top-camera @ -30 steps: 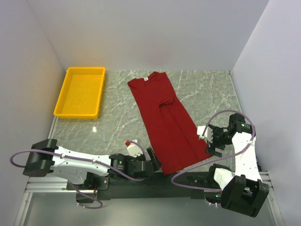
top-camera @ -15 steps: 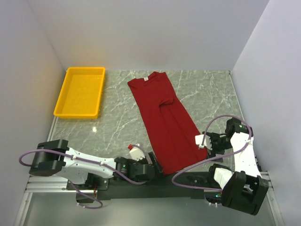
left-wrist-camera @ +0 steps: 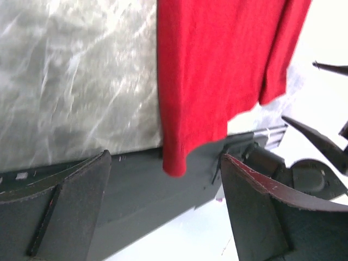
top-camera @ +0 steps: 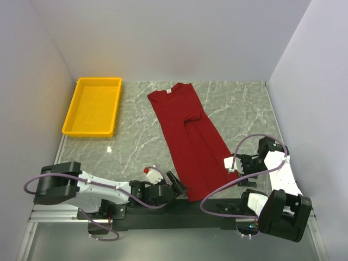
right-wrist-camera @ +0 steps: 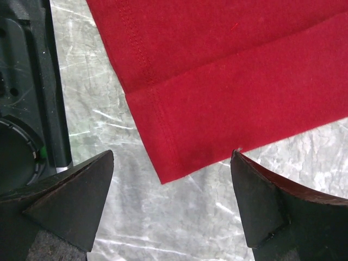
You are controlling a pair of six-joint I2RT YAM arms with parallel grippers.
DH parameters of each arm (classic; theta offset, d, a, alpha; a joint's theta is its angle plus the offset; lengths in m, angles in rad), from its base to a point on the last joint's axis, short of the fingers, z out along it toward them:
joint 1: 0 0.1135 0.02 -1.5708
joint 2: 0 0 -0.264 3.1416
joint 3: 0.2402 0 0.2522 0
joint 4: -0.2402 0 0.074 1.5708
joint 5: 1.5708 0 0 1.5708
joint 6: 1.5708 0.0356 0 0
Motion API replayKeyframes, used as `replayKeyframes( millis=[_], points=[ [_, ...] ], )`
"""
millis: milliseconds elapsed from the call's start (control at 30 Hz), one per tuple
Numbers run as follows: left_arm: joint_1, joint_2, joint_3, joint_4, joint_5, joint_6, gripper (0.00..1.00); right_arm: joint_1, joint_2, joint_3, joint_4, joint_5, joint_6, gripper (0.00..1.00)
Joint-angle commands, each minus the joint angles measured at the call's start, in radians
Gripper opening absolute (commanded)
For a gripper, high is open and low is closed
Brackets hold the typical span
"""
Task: Fold and stack the t-shirts
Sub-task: Fold the tshirt
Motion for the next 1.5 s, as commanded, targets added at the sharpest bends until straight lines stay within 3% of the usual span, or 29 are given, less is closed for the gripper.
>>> replayKeyframes(
  millis=[0,267,367,700,967,1167,1300,1467],
  points=[
    [0.044,0.056,0.058,0.050,0.053,0.027,0.86,0.022,0.013,-0.009,0.032,-0.003,-0.107,0.94],
    [0.079,0.179,0.107,0.086,0.162,0.021,0.71,0.096,0.025,-0.008,0.081,-0.012,-0.038,0.92],
    [0.090,0.185,0.117,0.072,0.169,0.022,0.69,0.104,0.034,-0.006,0.086,-0.013,-0.030,0.92],
    [0.124,0.260,0.102,0.196,0.235,0.035,0.54,0.107,0.034,-0.040,0.080,0.049,-0.134,0.91],
    [0.133,0.284,0.091,0.267,0.251,0.050,0.37,0.121,0.056,-0.070,0.101,0.126,-0.148,0.87],
    [0.142,0.292,0.081,0.297,0.269,0.076,0.28,0.164,0.068,-0.117,0.162,0.149,-0.107,0.74],
    [0.150,0.294,0.084,0.310,0.286,0.104,0.25,0.202,0.089,-0.106,0.207,0.151,-0.042,0.57],
    [0.165,0.292,0.090,0.311,0.307,0.136,0.21,0.226,0.083,-0.118,0.236,0.155,-0.005,0.46]
  ],
)
